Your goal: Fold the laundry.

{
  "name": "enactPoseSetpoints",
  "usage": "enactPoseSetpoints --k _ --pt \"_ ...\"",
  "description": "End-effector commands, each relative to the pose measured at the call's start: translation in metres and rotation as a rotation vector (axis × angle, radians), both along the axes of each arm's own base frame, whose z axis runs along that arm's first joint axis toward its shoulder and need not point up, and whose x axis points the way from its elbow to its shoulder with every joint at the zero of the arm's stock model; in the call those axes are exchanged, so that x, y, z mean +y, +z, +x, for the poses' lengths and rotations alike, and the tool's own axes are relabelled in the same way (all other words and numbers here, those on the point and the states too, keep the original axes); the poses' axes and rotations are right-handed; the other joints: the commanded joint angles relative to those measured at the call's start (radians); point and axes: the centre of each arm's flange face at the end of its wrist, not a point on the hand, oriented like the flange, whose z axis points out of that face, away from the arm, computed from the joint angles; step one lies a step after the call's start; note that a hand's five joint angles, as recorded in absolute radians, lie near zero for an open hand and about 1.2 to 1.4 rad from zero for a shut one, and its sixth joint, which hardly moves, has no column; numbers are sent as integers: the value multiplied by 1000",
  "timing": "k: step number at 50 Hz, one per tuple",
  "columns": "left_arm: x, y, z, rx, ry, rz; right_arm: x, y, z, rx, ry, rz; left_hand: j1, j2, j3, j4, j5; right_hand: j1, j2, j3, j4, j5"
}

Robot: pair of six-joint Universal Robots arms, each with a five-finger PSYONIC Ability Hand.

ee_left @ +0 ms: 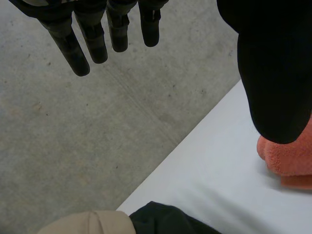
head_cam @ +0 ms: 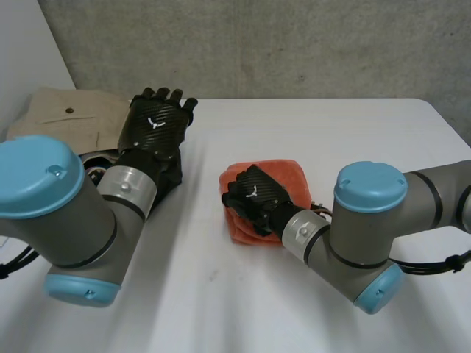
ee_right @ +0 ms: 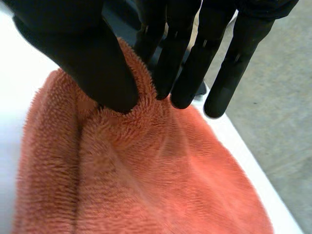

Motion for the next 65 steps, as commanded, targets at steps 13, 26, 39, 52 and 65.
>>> enactPoseSetpoints --k 13,26,39,52,65 --pt "22 -19 -95 161 -228 147 -65 57 -88 -278 -476 361 16 4 -3 4 -15 -731 -747 -751 -752 -752" --pt "13 -105 -86 -62 -47 380 -86 -13 -76 -146 -512 532 36 25 18 25 5 -731 -747 -751 -752 -752" --pt "13 -93 -74 -151 -37 383 -84 11 -86 -96 -536 393 13 1 -6 2 -18 -731 -747 -751 -752 -752" --pt "11 3 -74 5 -245 224 -67 13 -125 -202 -656 468 -16 -28 -35 -28 -48 -731 -747 -751 -752 -752" --pt "33 18 -92 52 -677 289 -52 -16 -103 -320 -569 593 4 -8 -14 -7 -27 -731 -747 -751 -752 -752"
